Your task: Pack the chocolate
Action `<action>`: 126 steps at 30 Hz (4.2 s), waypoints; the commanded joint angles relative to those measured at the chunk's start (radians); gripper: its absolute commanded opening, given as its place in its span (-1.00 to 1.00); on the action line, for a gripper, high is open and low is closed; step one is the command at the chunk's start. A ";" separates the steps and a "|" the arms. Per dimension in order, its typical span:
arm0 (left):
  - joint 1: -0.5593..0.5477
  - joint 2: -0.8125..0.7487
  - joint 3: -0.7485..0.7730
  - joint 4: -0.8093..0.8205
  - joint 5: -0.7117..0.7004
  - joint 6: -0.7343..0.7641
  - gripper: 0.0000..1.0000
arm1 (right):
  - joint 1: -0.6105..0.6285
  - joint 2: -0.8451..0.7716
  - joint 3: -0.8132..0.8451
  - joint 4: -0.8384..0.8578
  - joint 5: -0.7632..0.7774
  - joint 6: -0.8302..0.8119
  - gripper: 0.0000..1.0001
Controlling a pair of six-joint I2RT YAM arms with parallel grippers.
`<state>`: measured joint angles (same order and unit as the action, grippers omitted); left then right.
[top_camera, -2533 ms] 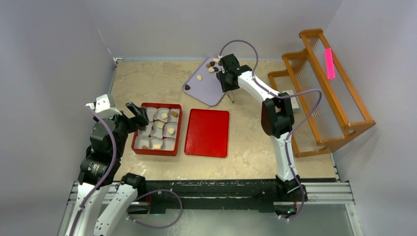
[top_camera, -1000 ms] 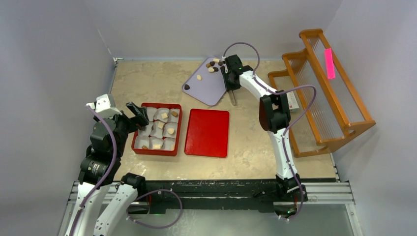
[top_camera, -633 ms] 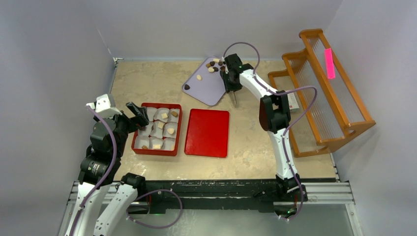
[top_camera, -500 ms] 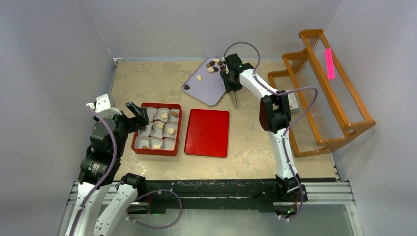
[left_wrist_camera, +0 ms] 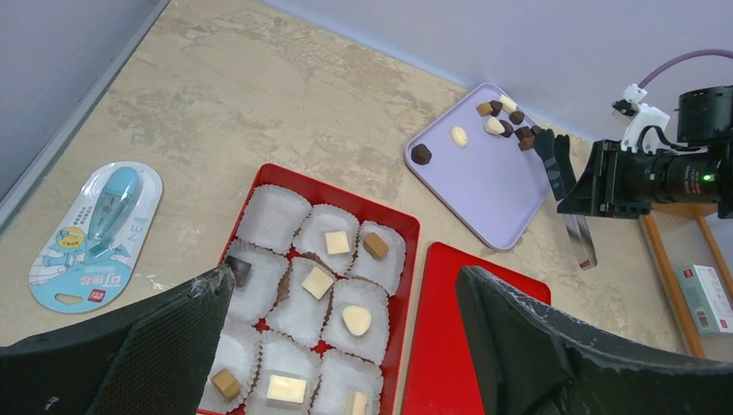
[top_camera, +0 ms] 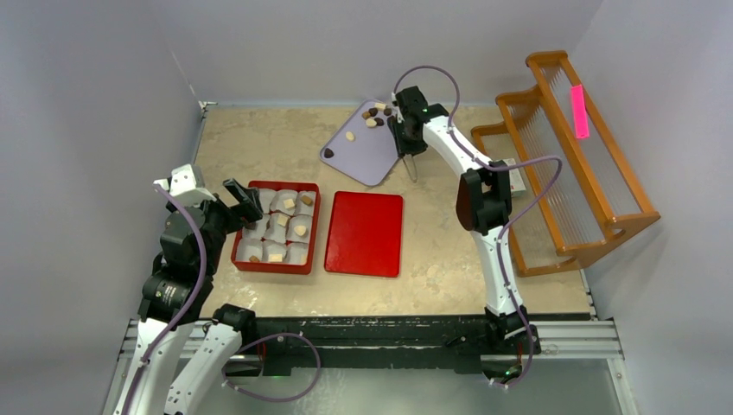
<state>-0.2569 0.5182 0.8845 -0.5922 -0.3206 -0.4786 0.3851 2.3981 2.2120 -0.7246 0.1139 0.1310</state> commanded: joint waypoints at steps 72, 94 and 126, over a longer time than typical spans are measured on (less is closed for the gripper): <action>0.008 0.011 -0.009 0.043 0.014 0.000 0.97 | -0.043 0.211 0.352 -0.073 -0.064 -0.214 -0.11; 0.008 0.004 -0.009 0.042 0.011 0.000 0.97 | -0.032 0.183 0.313 -0.020 -0.041 -0.220 -0.28; 0.008 -0.007 -0.007 0.042 0.006 0.000 0.97 | 0.052 -0.184 -0.087 0.105 -0.139 -0.166 -0.42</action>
<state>-0.2554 0.5205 0.8845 -0.5858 -0.3107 -0.4789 0.4015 2.3188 2.1605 -0.6613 0.0254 -0.0589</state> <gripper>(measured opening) 0.985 0.320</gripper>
